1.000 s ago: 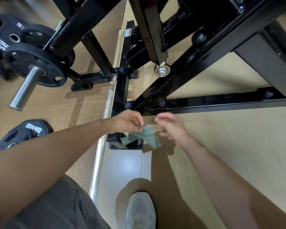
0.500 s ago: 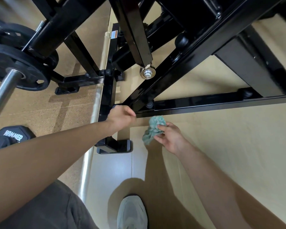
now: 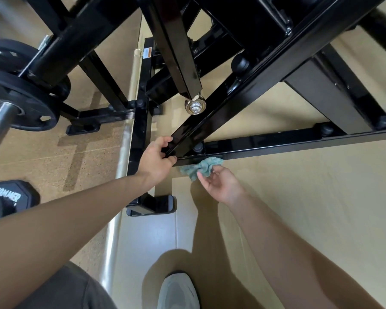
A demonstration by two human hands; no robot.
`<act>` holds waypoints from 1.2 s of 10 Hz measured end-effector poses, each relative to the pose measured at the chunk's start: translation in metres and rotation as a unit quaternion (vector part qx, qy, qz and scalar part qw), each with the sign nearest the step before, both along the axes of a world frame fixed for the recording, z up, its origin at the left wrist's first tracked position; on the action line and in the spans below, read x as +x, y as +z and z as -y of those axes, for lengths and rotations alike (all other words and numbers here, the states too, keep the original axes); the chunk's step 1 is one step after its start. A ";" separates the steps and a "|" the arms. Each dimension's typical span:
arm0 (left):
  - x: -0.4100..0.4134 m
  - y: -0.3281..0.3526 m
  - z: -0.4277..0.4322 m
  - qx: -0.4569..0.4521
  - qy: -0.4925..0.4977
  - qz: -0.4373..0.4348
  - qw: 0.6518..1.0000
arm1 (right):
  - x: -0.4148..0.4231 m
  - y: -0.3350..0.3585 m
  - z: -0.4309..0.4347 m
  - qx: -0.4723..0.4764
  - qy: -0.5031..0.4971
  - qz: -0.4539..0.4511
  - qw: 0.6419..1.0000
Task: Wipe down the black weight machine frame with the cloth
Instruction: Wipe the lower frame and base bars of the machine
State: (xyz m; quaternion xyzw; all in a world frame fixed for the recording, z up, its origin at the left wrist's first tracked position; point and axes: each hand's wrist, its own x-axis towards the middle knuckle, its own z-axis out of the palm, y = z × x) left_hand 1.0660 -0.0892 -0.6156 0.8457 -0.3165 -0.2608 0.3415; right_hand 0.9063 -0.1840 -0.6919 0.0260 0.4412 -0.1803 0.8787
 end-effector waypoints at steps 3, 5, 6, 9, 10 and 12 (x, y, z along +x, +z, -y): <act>-0.003 0.005 0.002 0.006 0.000 0.011 1.000 | -0.010 -0.018 0.019 -0.063 -0.058 -0.102 0.991; -0.003 0.008 0.001 0.022 -0.006 -0.002 1.000 | -0.014 -0.019 0.034 -0.104 -0.064 -0.145 0.982; -0.002 0.008 0.001 0.022 -0.009 -0.006 1.000 | -0.004 -0.016 0.029 -0.045 -0.062 -0.114 0.991; -0.006 0.012 0.002 0.027 -0.009 0.014 0.999 | -0.018 -0.008 0.023 0.010 -0.079 0.076 0.994; -0.008 0.012 0.002 0.040 -0.026 0.044 0.998 | -0.030 -0.009 0.032 0.001 -0.092 0.089 0.992; -0.008 0.012 0.002 0.076 -0.054 0.091 0.991 | -0.048 -0.014 0.051 -0.009 -0.141 0.093 0.986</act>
